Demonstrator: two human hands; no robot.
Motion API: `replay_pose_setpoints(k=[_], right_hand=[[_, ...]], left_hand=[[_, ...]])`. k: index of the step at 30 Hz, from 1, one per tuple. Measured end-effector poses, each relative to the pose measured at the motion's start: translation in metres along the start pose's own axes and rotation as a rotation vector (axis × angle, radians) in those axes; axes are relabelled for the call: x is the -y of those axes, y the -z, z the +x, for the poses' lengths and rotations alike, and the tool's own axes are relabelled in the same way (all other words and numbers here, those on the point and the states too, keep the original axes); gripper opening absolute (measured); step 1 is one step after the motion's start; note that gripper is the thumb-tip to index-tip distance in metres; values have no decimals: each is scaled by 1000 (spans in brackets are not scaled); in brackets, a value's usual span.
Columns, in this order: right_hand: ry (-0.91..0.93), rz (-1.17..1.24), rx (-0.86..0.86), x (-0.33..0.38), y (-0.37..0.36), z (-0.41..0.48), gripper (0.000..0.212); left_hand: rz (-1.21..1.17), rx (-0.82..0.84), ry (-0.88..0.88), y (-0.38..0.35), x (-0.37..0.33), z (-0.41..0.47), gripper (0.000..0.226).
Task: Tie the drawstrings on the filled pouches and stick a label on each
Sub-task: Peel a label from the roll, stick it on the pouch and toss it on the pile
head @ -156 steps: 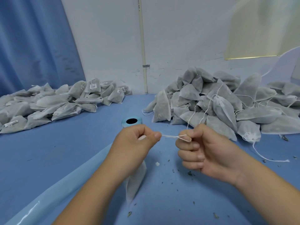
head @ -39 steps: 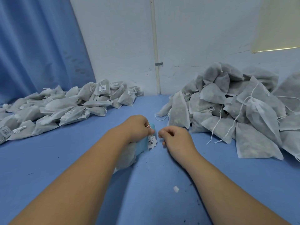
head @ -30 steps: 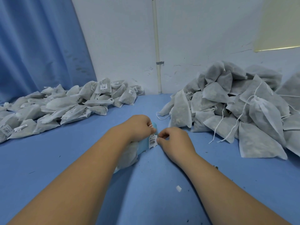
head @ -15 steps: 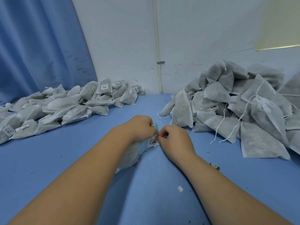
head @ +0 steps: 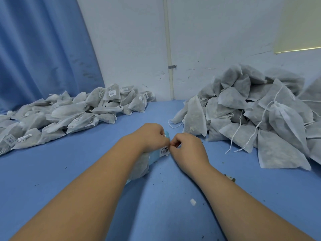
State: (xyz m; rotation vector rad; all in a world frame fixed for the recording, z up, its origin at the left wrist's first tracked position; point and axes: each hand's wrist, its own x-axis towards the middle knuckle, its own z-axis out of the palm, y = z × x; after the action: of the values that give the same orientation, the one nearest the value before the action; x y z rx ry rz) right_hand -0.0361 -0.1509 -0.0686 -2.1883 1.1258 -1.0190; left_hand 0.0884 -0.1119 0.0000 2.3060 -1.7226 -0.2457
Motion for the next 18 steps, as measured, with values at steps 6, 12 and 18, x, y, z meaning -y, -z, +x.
replay_pose_setpoints(k=[6,12,18], right_hand=[[19,14,2,0,1,-2,15],[15,44,29,1,2,-3,12],[9,97,44,1,5,-4,6]], left_hand=[[-84,36,32,4,-1,0,19],[-90,50,41,5,-1,1,22],[-72,52,32,6,-1,1,21]])
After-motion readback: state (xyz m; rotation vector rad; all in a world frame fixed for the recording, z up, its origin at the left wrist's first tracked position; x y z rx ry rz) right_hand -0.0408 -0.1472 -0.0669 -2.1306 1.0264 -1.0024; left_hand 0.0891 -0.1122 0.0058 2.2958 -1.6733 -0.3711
